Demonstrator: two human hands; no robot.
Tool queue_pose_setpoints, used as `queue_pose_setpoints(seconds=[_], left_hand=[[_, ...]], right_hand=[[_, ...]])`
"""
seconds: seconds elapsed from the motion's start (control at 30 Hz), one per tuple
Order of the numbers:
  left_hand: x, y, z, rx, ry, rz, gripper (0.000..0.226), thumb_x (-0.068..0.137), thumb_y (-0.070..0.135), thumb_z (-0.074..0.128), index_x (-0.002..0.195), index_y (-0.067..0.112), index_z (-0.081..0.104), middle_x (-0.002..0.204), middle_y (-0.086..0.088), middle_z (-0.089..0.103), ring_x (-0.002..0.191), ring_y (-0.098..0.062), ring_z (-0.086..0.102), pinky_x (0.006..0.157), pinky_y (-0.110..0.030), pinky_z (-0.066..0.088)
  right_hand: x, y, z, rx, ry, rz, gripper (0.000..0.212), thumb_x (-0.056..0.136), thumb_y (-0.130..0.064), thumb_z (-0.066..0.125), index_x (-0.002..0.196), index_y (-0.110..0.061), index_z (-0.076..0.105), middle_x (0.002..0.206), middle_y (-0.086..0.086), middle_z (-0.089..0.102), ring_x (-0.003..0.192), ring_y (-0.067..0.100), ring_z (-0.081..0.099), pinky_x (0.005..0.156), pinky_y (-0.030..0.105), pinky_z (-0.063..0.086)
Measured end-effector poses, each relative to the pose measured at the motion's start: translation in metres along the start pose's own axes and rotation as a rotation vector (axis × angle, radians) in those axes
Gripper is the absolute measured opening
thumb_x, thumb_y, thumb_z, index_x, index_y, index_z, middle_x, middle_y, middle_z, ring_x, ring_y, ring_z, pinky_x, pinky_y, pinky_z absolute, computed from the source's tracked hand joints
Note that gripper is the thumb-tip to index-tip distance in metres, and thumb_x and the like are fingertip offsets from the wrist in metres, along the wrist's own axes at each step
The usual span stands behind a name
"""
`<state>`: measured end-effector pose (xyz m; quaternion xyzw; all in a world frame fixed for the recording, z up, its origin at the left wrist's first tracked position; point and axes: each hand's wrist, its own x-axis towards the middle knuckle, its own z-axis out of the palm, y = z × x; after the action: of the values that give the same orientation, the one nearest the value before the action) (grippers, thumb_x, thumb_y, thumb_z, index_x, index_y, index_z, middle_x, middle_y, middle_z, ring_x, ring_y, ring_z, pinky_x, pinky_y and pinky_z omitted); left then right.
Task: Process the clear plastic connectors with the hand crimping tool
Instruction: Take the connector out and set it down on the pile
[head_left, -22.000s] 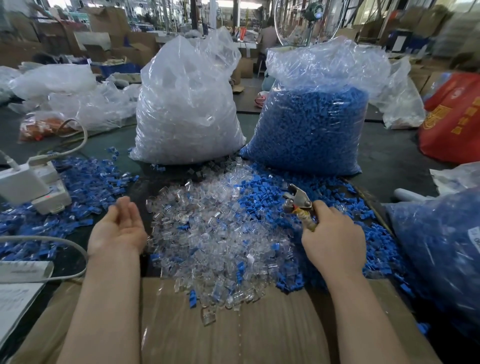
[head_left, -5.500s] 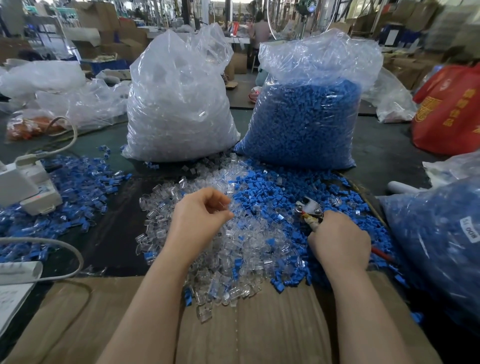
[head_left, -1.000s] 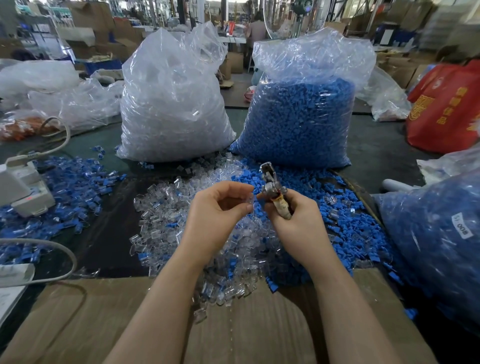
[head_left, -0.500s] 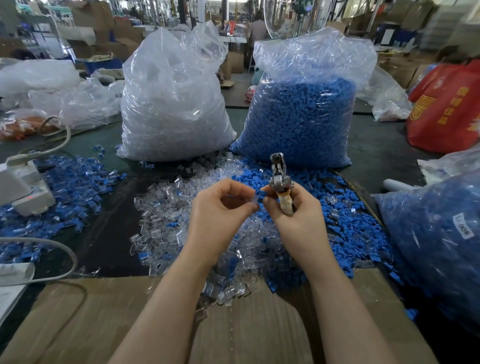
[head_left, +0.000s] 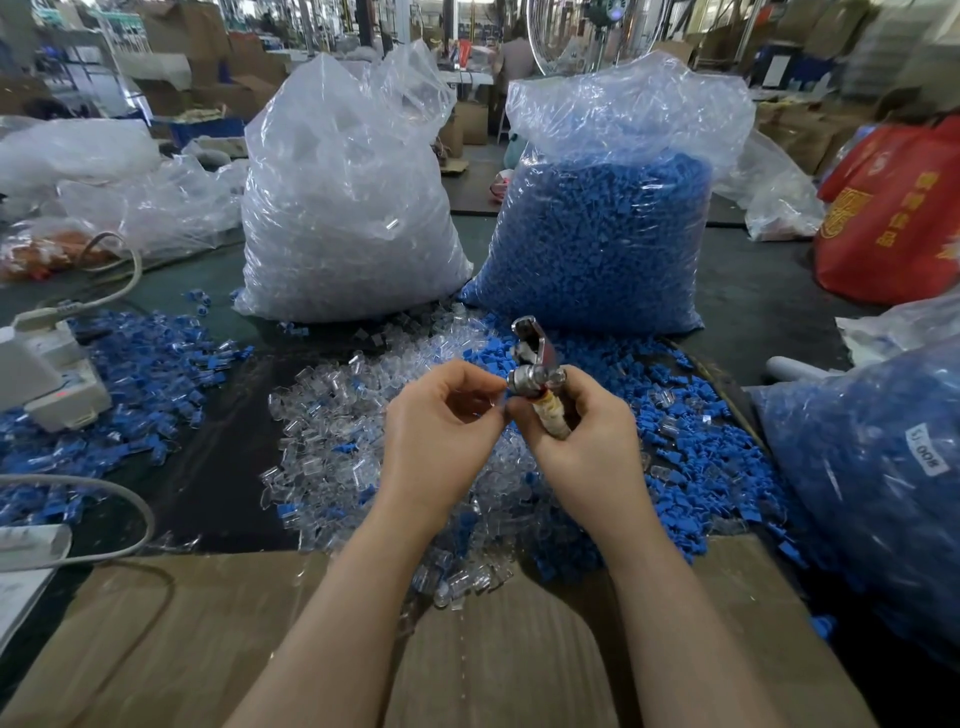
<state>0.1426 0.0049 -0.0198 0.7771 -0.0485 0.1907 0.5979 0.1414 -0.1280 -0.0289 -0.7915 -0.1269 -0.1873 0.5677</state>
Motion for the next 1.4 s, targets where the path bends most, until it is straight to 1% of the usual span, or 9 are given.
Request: queue_pose_setpoints(seconds=[0.17, 0.33, 0.5, 0.7, 0.87, 1.0, 1.2, 1.33, 1.4], left_hand=[[-0.0008, 0.0009, -0.0017, -0.067, 0.012, -0.021, 0.025, 0.077, 0.001, 0.08, 0.087, 0.022, 0.069, 0.081, 0.004, 0.072, 0.076, -0.012, 0.07, 0.073, -0.027, 0.058], [-0.001, 0.0023, -0.0032, -0.094, 0.006, -0.008, 0.037, 0.076, 0.001, 0.08, 0.093, 0.028, 0.061, 0.084, 0.006, 0.072, 0.076, -0.006, 0.068, 0.071, -0.019, 0.056], [-0.0014, 0.0032, -0.0042, -0.094, 0.016, 0.041, 0.04, 0.075, 0.003, 0.082, 0.093, 0.032, 0.062, 0.086, 0.008, 0.072, 0.078, -0.008, 0.07, 0.073, -0.022, 0.057], [-0.0018, 0.0052, -0.0041, -0.065, 0.031, 0.089, 0.028, 0.076, 0.002, 0.082, 0.092, 0.02, 0.068, 0.085, 0.01, 0.072, 0.077, -0.005, 0.069, 0.072, -0.019, 0.056], [-0.0017, 0.0056, -0.0028, -0.135, 0.034, 0.013, 0.019, 0.076, 0.002, 0.081, 0.084, 0.018, 0.073, 0.078, 0.007, 0.075, 0.075, -0.007, 0.072, 0.069, -0.02, 0.058], [-0.0006, 0.005, -0.0016, -0.19, 0.005, -0.017, 0.018, 0.076, 0.002, 0.081, 0.082, 0.017, 0.074, 0.079, 0.006, 0.075, 0.078, -0.01, 0.073, 0.072, -0.021, 0.058], [0.0001, 0.0055, -0.0028, -0.271, -0.051, -0.034, 0.023, 0.078, -0.004, 0.077, 0.083, 0.018, 0.075, 0.082, 0.004, 0.077, 0.08, -0.011, 0.074, 0.072, -0.019, 0.057], [0.0001, 0.0062, -0.0043, -0.286, -0.098, -0.042, 0.027, 0.079, -0.006, 0.075, 0.087, 0.019, 0.075, 0.086, 0.005, 0.077, 0.084, -0.01, 0.074, 0.073, -0.017, 0.055], [0.0002, 0.0063, -0.0054, -0.293, -0.122, -0.044, 0.029, 0.078, -0.007, 0.076, 0.089, 0.02, 0.075, 0.088, 0.005, 0.077, 0.086, -0.01, 0.074, 0.073, -0.017, 0.056]], right_hand=[[0.0011, 0.0022, -0.0002, 0.019, 0.066, 0.019, 0.01, 0.088, -0.019, 0.071, 0.083, -0.022, 0.063, 0.076, -0.005, 0.065, 0.068, 0.016, 0.059, 0.06, 0.028, 0.046], [0.0033, 0.0021, 0.0, 0.135, 0.094, 0.028, 0.015, 0.089, -0.011, 0.071, 0.088, -0.025, 0.065, 0.084, -0.006, 0.068, 0.077, 0.012, 0.064, 0.07, 0.023, 0.052], [0.0025, 0.0, 0.0, 0.129, 0.075, 0.014, 0.023, 0.089, -0.014, 0.07, 0.082, -0.034, 0.063, 0.077, -0.014, 0.066, 0.068, -0.001, 0.058, 0.063, 0.014, 0.047], [0.0018, -0.0028, 0.0, 0.103, 0.081, 0.017, 0.022, 0.089, -0.014, 0.071, 0.08, -0.031, 0.062, 0.07, -0.016, 0.064, 0.062, -0.001, 0.053, 0.057, 0.013, 0.042], [0.001, -0.0022, 0.0013, 0.087, 0.093, 0.034, 0.015, 0.089, -0.016, 0.072, 0.081, -0.025, 0.062, 0.076, -0.004, 0.065, 0.064, 0.007, 0.055, 0.058, 0.023, 0.045], [0.0009, -0.0023, 0.0024, 0.07, 0.108, 0.043, 0.019, 0.088, -0.016, 0.072, 0.08, -0.03, 0.061, 0.075, -0.009, 0.065, 0.063, 0.003, 0.054, 0.056, 0.018, 0.043], [0.0016, -0.0025, 0.0027, 0.075, 0.149, 0.07, 0.012, 0.088, -0.016, 0.071, 0.085, -0.024, 0.063, 0.084, -0.007, 0.067, 0.071, 0.014, 0.061, 0.064, 0.031, 0.049], [0.0018, -0.0027, 0.0008, 0.077, 0.155, 0.083, 0.015, 0.088, -0.017, 0.071, 0.082, -0.027, 0.063, 0.082, -0.007, 0.067, 0.07, 0.015, 0.061, 0.064, 0.033, 0.05], [0.0025, -0.0024, 0.0005, 0.074, 0.157, 0.089, 0.014, 0.089, -0.017, 0.072, 0.082, -0.026, 0.063, 0.081, -0.007, 0.067, 0.066, 0.009, 0.059, 0.061, 0.029, 0.049]])
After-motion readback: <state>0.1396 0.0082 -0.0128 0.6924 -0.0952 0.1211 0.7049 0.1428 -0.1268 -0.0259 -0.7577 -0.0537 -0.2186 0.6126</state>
